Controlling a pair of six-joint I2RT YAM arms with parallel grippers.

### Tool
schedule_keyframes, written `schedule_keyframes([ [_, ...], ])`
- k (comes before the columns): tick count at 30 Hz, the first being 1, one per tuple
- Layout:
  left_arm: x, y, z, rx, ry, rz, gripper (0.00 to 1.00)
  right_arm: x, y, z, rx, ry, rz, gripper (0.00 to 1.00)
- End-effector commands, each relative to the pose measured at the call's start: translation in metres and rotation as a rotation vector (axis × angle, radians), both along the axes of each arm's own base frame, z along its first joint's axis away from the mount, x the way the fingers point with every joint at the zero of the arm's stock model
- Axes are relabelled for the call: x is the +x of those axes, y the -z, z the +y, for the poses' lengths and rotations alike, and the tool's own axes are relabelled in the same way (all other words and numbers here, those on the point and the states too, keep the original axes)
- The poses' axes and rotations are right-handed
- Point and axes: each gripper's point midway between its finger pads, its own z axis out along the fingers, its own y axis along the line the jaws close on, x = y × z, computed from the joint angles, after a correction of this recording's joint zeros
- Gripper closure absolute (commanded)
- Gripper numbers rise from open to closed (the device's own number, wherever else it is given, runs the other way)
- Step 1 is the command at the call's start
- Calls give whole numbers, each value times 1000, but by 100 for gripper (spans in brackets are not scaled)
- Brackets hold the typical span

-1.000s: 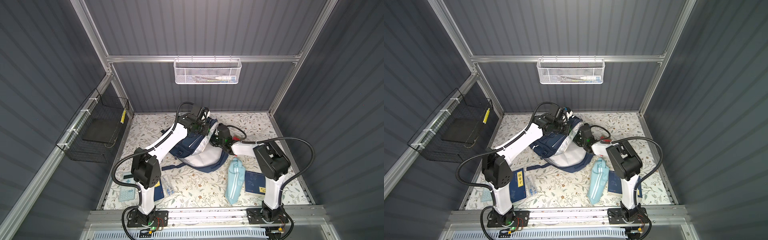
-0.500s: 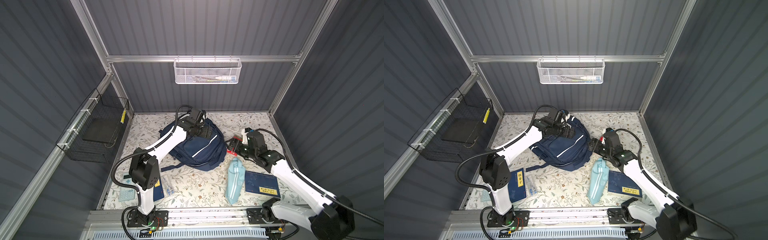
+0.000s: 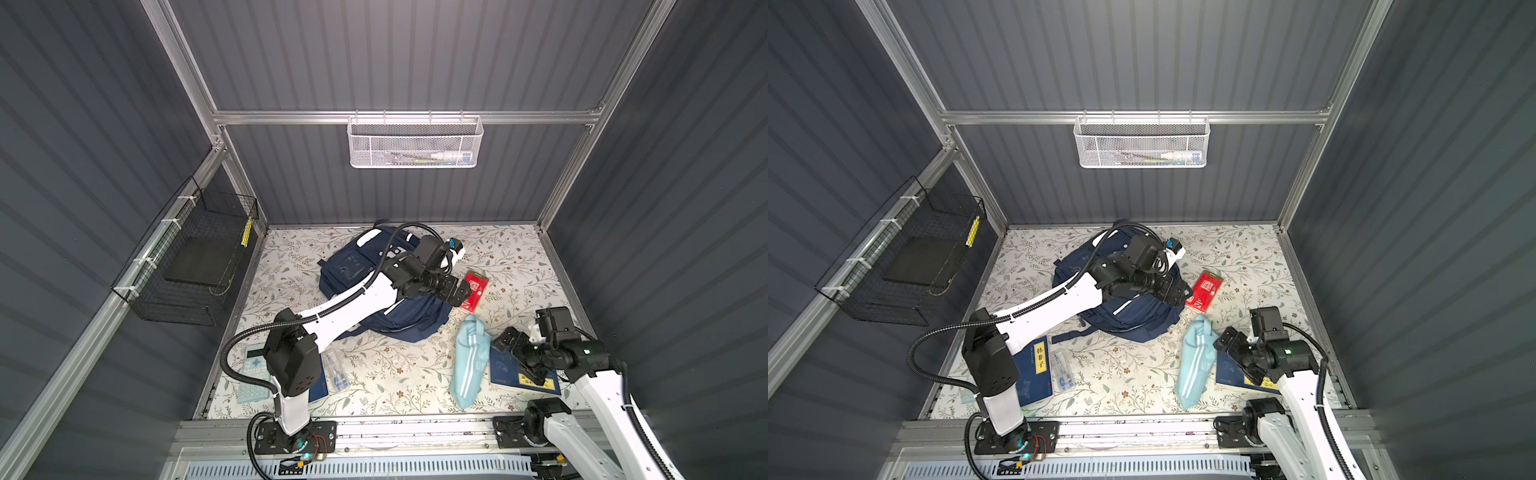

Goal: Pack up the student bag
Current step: 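Open the right gripper and move it toward the light blue pouch, then grasp the navy book with the yellow label using the right gripper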

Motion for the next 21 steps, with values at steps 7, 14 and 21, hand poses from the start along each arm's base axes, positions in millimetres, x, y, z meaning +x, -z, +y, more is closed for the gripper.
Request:
schedule_keyframes([
  [7,-11,28,-15,27,10,73,0,-50,37,-9,-28,87,268,1],
  [14,-9,25,-21,-23,-18,98,0,-27,59,-5,27,208,238,1],
  [21,-4,19,-18,-45,-39,53,0,-38,81,-20,-80,224,351,1],
])
